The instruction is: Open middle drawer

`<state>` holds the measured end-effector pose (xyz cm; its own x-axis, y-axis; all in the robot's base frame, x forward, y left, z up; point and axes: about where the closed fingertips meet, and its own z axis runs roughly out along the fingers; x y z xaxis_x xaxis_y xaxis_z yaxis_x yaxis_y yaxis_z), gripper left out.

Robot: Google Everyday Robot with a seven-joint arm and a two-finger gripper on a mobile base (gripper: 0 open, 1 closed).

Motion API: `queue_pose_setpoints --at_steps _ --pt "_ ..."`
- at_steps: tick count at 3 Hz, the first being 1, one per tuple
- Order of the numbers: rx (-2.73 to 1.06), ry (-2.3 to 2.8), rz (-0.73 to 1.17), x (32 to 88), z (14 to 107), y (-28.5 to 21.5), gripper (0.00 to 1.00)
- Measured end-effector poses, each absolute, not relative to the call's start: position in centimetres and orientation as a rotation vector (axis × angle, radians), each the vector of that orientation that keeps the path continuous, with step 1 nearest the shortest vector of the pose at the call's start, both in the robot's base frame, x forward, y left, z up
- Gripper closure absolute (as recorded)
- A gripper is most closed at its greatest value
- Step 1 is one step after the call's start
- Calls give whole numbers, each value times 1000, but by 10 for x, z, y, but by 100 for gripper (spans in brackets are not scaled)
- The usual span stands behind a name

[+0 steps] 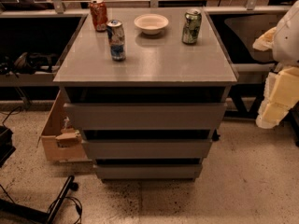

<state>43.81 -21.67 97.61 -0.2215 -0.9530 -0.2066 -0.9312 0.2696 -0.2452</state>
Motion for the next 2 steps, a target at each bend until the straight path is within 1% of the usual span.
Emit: queue_pose_setpoints --at_steps 1,2 --pt "-1725 2234 -98 438 973 -216 0" --pt "-1735 2265 -97 437 931 -208 0"
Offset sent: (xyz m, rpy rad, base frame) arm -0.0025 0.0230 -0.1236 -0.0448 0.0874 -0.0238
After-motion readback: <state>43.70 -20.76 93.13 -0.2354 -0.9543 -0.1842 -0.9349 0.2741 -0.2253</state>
